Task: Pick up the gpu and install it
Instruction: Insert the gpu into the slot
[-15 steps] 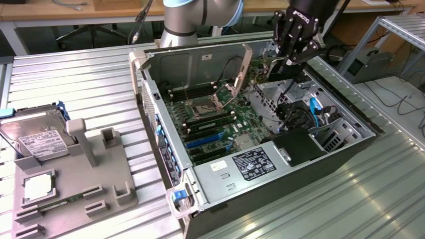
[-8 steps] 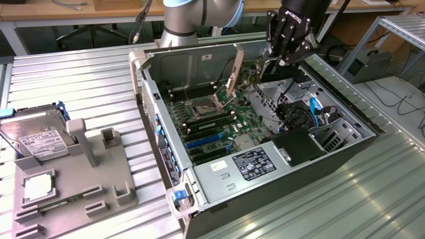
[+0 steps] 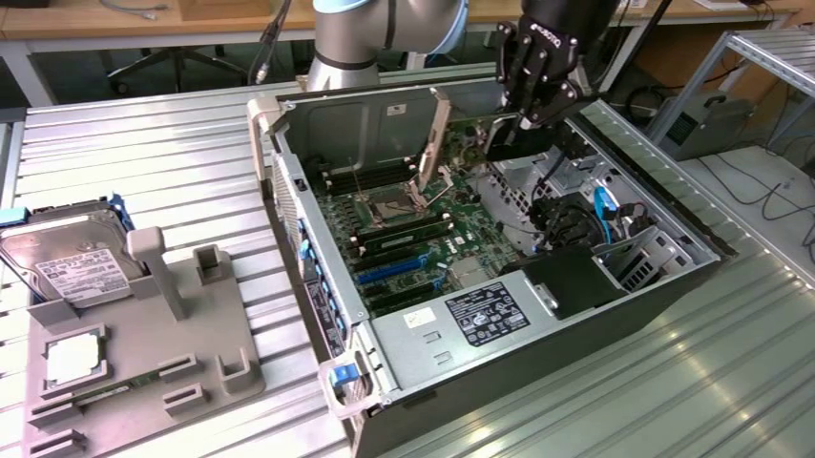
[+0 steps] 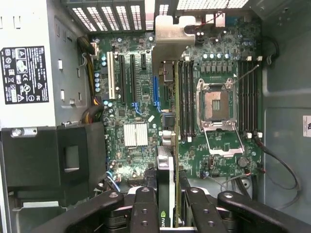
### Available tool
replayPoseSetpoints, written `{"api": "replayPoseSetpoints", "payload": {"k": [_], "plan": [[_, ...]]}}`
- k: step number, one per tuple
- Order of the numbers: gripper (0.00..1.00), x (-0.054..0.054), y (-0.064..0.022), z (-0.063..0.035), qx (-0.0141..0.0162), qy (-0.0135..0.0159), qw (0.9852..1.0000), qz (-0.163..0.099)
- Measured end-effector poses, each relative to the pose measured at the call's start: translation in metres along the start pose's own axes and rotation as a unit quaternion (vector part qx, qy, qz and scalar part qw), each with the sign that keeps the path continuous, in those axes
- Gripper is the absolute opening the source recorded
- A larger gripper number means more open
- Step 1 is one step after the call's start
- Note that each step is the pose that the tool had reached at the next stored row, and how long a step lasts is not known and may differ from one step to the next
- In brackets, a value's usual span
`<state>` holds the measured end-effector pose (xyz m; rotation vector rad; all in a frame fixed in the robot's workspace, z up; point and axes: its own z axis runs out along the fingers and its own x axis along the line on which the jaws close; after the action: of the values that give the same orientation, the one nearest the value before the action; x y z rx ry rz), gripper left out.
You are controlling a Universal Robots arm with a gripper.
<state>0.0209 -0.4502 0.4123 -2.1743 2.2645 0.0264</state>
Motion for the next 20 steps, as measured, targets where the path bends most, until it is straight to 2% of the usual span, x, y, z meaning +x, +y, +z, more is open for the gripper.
{"api": "replayPoseSetpoints", "payload": {"k": [20], "plan": [[0.27, 0.001, 0.0283, 0.0244, 0.0, 0.0001, 1.0, 0.0]]}}
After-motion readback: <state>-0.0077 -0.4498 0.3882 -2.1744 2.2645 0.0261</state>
